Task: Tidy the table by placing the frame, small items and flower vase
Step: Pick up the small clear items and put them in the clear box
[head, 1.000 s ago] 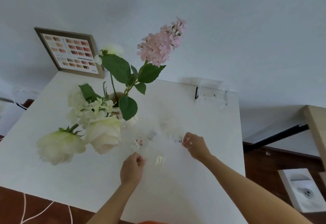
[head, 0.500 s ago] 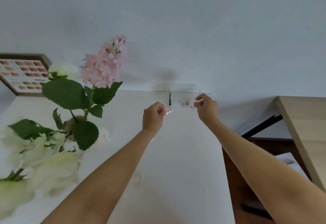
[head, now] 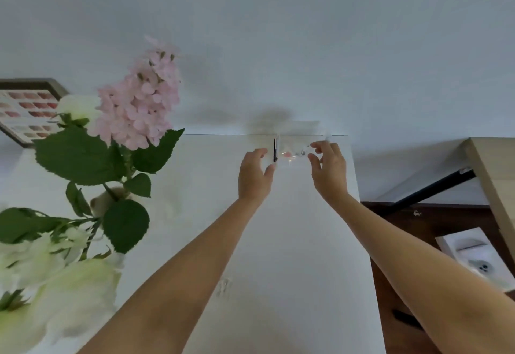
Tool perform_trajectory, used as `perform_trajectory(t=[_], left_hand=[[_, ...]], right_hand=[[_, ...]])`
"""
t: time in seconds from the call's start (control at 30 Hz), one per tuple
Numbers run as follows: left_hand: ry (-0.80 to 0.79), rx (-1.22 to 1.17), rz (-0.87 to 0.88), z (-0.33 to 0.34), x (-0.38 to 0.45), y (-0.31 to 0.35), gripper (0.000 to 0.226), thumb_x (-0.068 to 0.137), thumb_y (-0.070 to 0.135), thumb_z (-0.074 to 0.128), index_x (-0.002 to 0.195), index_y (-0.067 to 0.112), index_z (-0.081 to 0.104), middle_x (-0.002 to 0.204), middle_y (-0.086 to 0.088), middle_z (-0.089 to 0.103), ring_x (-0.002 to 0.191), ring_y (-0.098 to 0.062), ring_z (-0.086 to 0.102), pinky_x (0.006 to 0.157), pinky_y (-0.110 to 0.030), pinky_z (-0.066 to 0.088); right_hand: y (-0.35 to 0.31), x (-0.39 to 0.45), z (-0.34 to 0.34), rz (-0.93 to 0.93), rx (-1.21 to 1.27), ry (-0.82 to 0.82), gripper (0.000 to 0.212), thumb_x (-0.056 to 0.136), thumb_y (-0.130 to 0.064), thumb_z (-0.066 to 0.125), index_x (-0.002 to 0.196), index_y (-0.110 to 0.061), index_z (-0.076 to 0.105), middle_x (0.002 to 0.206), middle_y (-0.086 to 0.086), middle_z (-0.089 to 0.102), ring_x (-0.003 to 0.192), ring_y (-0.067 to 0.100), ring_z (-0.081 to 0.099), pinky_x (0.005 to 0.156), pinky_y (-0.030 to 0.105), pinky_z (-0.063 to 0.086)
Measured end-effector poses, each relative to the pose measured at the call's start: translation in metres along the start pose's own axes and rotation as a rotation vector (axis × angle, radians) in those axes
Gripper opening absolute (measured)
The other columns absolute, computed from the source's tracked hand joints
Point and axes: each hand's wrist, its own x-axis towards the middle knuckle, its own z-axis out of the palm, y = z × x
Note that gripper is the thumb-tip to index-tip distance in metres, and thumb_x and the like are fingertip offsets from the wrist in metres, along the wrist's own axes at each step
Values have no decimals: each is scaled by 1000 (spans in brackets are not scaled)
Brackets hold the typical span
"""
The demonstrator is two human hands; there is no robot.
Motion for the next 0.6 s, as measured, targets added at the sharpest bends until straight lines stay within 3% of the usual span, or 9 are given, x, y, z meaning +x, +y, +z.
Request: perform_trajectory(t=[0.1, 0.17, 0.23, 0.3, 0.4, 0.5, 0.6], left_hand=[[43, 48, 24, -11, -50, -30, 34, 87, 13, 61, 121, 9, 56, 120, -10, 60, 114, -22, 55, 98, -25, 42], [87, 113, 37, -21, -85, -54, 33, 88, 14, 60, 120, 11, 56, 119, -7, 61, 113, -20, 54, 97, -26, 44], [148, 173, 3, -32, -117, -80, 33, 88, 17, 59, 121, 13, 56, 120, -7, 61, 112, -21, 52, 95, -32, 49], [209, 226, -124, -47, -143, -104, 35, 89, 20, 57, 124, 17, 53, 128, -7, 55, 117, -22, 49, 97, -39, 50], [213, 365, -297, -68, -167, -134, 44, 91, 20, 54, 134, 20, 44, 143, -11, 41, 130, -29, 38, 100, -47, 44], [97, 485, -364, -84, -179, -157, 48, 94, 22, 48, 141, 23, 37, 154, -12, 25, 142, -32, 22, 107, -49, 35], [30, 517, -328, -93, -187, -168, 41, 95, 25, 47, 135, 24, 43, 153, -8, 30, 142, -27, 23, 108, -44, 33]], right_hand=[[-3, -42, 25, -124, -7, -136, 13, 91, -7, 56, 103, -7, 62, 97, 10, 63, 74, 24, 63, 71, 40, 55], [-8, -71, 44, -151, -22, -268, 13, 91, -9, 57, 103, -8, 63, 98, 9, 63, 74, 25, 63, 70, 41, 55], [-15, -95, 63, -183, -68, -389, 21, 92, -13, 57, 113, -13, 61, 108, 8, 60, 91, 25, 62, 77, 37, 55], [-23, -112, 81, -266, -202, -510, 37, 93, -20, 54, 130, -24, 50, 130, 8, 51, 114, 27, 51, 88, 37, 51], [-36, -125, 101, -398, -438, -652, 48, 97, -27, 45, 143, -35, 31, 157, 8, 17, 139, 32, 23, 104, 45, 36], [-44, -129, 111, -423, -545, -699, 43, 99, -25, 42, 140, -30, 35, 161, 5, 6, 147, 31, 5, 112, 47, 24], [-48, -132, 113, -429, -579, -699, 38, 97, -23, 46, 135, -21, 39, 159, 1, 15, 147, 28, 10, 111, 44, 26]])
